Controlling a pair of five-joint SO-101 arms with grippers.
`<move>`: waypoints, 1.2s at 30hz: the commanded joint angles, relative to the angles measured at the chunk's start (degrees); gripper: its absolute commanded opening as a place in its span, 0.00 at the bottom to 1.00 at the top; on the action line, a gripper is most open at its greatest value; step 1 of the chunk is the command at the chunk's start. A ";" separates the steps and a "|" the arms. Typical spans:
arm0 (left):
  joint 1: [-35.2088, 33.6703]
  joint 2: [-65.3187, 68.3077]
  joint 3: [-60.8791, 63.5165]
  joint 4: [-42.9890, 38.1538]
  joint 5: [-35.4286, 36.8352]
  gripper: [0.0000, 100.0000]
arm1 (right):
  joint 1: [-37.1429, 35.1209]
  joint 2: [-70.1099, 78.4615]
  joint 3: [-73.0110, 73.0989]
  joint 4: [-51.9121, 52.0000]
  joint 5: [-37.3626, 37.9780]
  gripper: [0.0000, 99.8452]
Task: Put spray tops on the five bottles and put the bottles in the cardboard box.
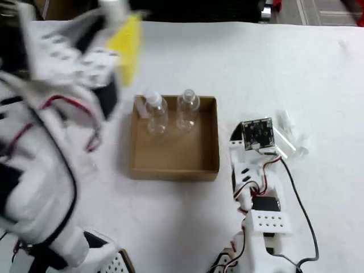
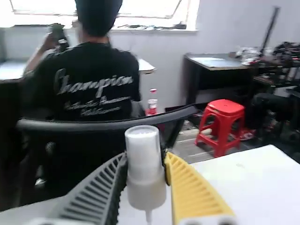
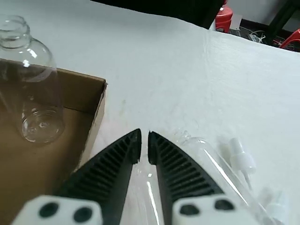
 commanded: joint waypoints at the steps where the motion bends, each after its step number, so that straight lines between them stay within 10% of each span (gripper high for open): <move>1: 7.08 -0.04 11.43 -11.52 -1.14 0.02 | 1.45 -0.57 -0.70 -1.36 0.00 0.02; 24: 5.93 -0.22 74.90 -83.60 -11.96 0.02 | 1.19 -0.48 0.70 -5.85 0.00 0.02; 36: 5.58 -0.22 80.88 -88.00 -12.92 0.02 | 1.19 -0.48 0.62 -5.85 0.35 0.02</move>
